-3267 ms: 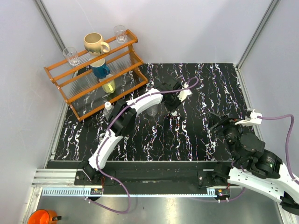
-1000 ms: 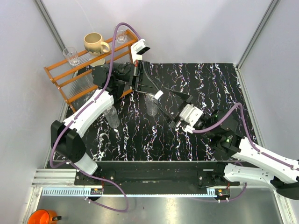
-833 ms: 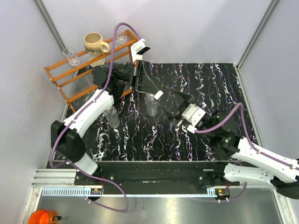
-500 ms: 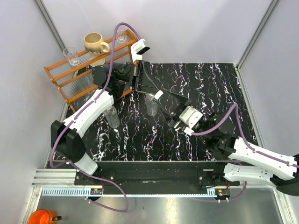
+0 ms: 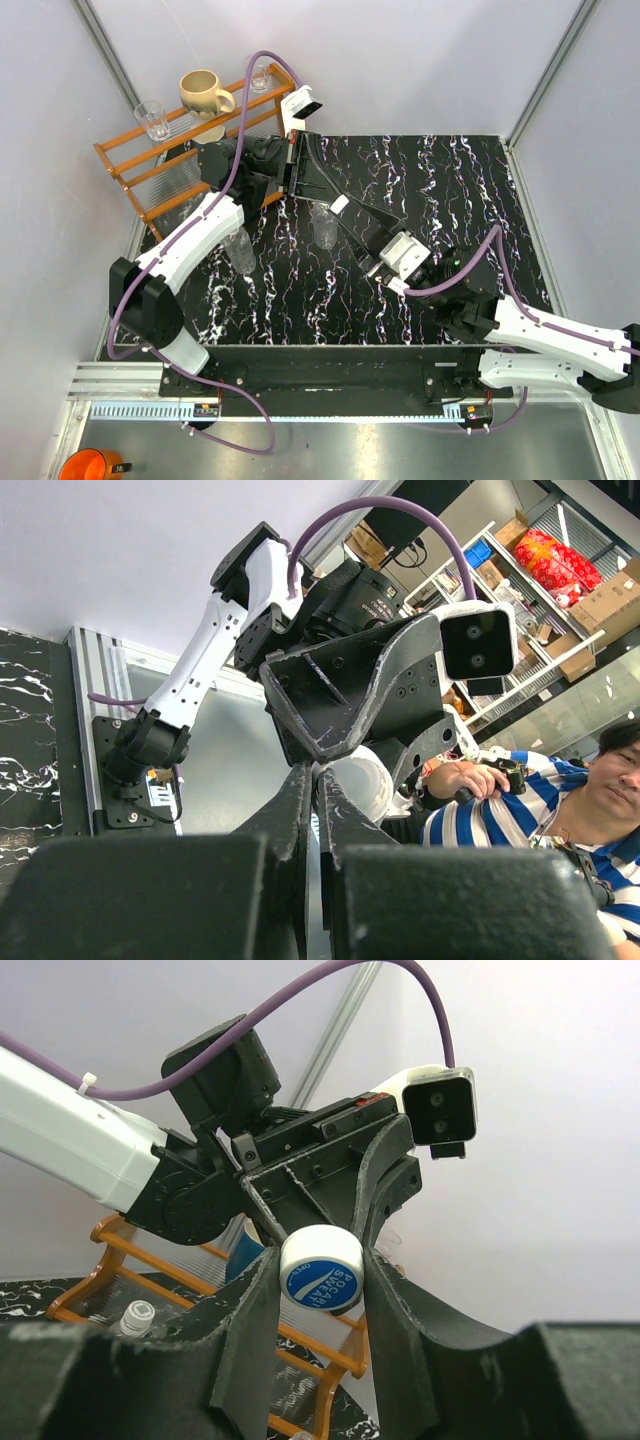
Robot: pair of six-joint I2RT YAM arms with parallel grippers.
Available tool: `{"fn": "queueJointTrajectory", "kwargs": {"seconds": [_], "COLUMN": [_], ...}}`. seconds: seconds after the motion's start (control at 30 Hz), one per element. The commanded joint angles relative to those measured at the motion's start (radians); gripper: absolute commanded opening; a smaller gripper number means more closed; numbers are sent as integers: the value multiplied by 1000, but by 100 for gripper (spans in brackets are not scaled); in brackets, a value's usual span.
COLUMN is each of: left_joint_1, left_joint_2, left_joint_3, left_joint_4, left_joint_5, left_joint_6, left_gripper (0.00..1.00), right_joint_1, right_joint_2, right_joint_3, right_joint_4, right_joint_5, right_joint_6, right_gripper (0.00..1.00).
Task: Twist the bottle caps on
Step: Pick up the bottle cap from the center of the board.
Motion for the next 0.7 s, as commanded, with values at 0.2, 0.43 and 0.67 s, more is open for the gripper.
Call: {"fn": "queueJointTrajectory", "kwargs": {"seconds": [0.2, 0.43, 0.67], "left_joint_1": [2, 2, 2], "left_joint_2": [-18, -15, -19], "left_joint_3": [3, 6, 5], "left_joint_4": [54, 54, 50], "left_joint_5": [-32, -35, -30], "left_joint_6": [-5, -2, 6], "left_gripper": [0, 0, 0], "right_joint_1": [17, 18, 18], "right_joint_2": [-50, -64, -47], "right_joint_3": [-22, -20, -11], "right_joint_4": [44, 40, 43], "right_joint_5": [38, 34, 15], "right_joint_6": [-6, 12, 25], "right_gripper": [46, 47, 49]}}
